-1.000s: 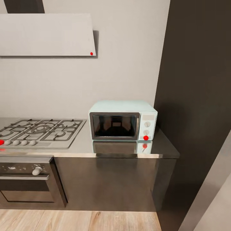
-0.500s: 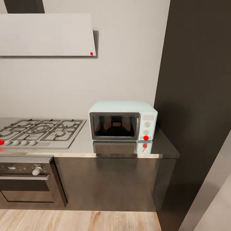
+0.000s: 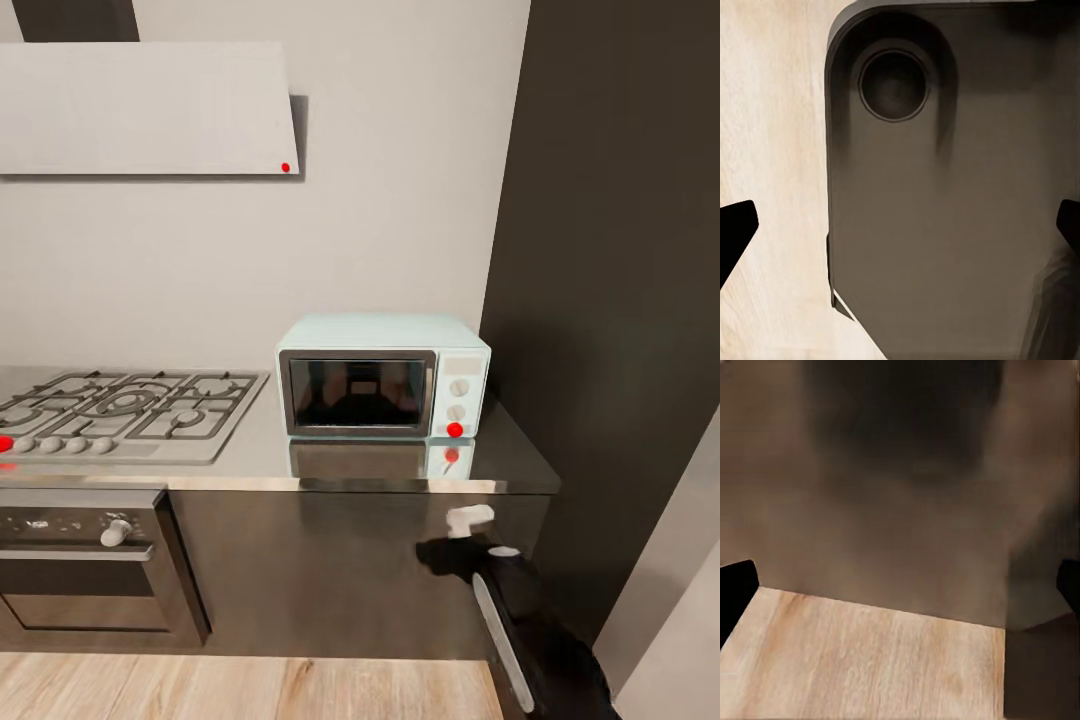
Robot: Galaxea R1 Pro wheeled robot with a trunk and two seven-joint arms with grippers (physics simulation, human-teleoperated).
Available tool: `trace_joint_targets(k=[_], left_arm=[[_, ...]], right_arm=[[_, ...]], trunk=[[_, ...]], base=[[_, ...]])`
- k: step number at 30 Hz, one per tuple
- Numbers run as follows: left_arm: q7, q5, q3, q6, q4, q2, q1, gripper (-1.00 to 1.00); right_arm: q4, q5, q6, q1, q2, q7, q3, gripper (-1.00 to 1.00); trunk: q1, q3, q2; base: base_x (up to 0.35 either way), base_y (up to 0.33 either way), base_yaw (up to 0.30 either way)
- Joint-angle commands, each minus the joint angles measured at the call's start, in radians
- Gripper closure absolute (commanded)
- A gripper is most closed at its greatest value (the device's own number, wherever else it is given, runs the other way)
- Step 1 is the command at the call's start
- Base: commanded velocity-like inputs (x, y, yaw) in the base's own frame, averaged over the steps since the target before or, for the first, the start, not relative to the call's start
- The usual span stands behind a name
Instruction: In the kitchen, take the popcorn bag from the countertop, put it into the microwave, and heat it until the popcorn is cooked so the cooked popcorn ends up inside the bag.
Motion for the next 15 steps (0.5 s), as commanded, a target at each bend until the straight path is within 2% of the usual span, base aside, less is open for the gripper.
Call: trace_joint_targets(k=[1,4,8,10,12,13,15], left_arm=[[0.001,0.003,0.002,-0.001,-0.001,0.000,0.000,-1.00],[0.001,0.003,0.002,-0.001,-0.001,0.000,0.000,-1.00],[0.001,0.003,0.002,-0.001,-0.001,0.000,0.000,-1.00],[0.001,0.003,0.002,-0.001,-0.001,0.001,0.000,-1.00],[0.001,0.003,0.002,-0.001,-0.001,0.001,0.000,-1.00],[0.001,0.003,0.002,-0.001,-0.001,0.001,0.000,-1.00],[0.001,0.003,0.002,-0.001,-0.001,0.001,0.000,-1.00]], right_arm=[[-0.005,0.003,0.030,-0.066,0.018,-0.001,-0.001,-1.00],[-0.012,0.007,0.079,-0.225,0.044,-0.002,-0.004,-1.00],[-0.012,0.003,0.146,-0.430,0.054,-0.007,-0.007,-1.00],[-0.012,0.002,0.146,-0.511,0.060,-0.021,-0.008,-1.00],[-0.010,0.001,0.146,-0.540,0.077,-0.039,-0.008,-1.00],[-0.003,0.000,0.146,-0.549,0.094,-0.055,-0.009,-1.00],[0.025,0.000,0.126,-0.555,0.107,-0.069,-0.011,-1.00]], trunk=[[0.000,-0.001,-0.001],[0.000,-0.001,-0.001],[0.000,-0.001,-0.001],[0.000,-0.001,-0.001],[0.000,-0.001,-0.001],[0.000,-0.001,-0.001],[0.000,-0.001,-0.001]], base=[[0.000,0.000,0.000],[0.000,0.000,0.000],[0.000,0.000,0.000],[0.000,0.000,0.000],[0.000,0.000,0.000],[0.000,0.000,0.000],[0.000,0.000,0.000]])
